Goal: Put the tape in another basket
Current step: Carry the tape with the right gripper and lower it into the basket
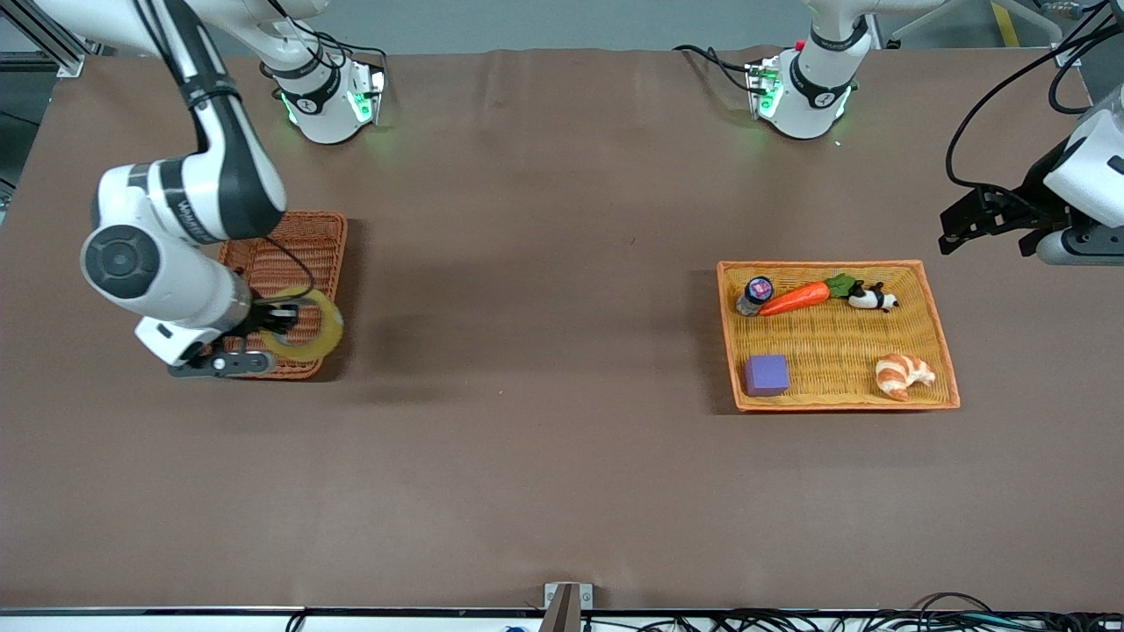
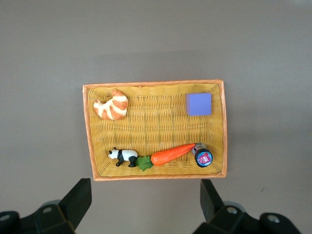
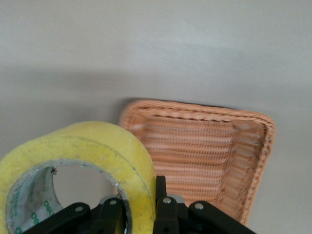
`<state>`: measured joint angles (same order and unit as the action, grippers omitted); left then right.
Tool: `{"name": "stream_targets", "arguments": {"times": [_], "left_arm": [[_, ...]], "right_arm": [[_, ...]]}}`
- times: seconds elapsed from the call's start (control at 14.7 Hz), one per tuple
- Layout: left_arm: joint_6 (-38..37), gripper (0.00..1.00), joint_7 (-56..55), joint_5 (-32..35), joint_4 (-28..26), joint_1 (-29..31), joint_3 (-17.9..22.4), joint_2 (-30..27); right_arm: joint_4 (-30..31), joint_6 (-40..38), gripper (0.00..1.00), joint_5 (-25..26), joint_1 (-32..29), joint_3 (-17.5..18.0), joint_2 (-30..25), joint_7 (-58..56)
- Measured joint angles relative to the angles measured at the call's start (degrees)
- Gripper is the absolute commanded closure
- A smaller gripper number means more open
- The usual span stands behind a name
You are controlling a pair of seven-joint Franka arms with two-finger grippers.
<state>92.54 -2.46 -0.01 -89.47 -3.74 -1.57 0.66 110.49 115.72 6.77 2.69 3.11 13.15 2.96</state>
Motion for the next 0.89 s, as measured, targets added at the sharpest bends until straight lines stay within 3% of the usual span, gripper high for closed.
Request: {"name": "stream_targets", "arguments": {"times": [0.2,0.41,0.68,0.75,0.82,0.89], "left_arm": [[-0.1,0.0,-0.4,0.0,0.1,-0.2,-0.2,0.1],[-0.2,0.01,-2.9,0.0,0.1,-0.5,-0.3,0.1],[-0.2,0.01,-3.2,0.1,0.1,-0.5,-0.2,0.1],[-0.2,0.02,-3.2,0.1,0.1,-0.5,-0.2,0.1],[-0.2,0.02,-3.3,0.1,0.1,-0.5,-0.2,0.1],[-0.2,0.02,-3.3,0.1,0.1,-0.5,-0.1,0.1]], "right_arm": [[12.4,12.6,1.0,0.0,-0.1,-5.7,-2.4,-7.4],[20.8,21.8,0.99,0.0,-0.2,-11.2,-3.3,-13.9],[29.7,33.6,0.96,0.0,-0.2,-13.5,-3.4,-16.2],[31.0,35.1,0.9,0.0,-0.1,-13.4,-3.4,-16.2],[31.7,35.9,0.65,0.0,-0.1,-13.4,-3.4,-16.2],[31.9,36.2,0.31,0.0,-0.1,-13.4,-3.3,-16.2]]}}
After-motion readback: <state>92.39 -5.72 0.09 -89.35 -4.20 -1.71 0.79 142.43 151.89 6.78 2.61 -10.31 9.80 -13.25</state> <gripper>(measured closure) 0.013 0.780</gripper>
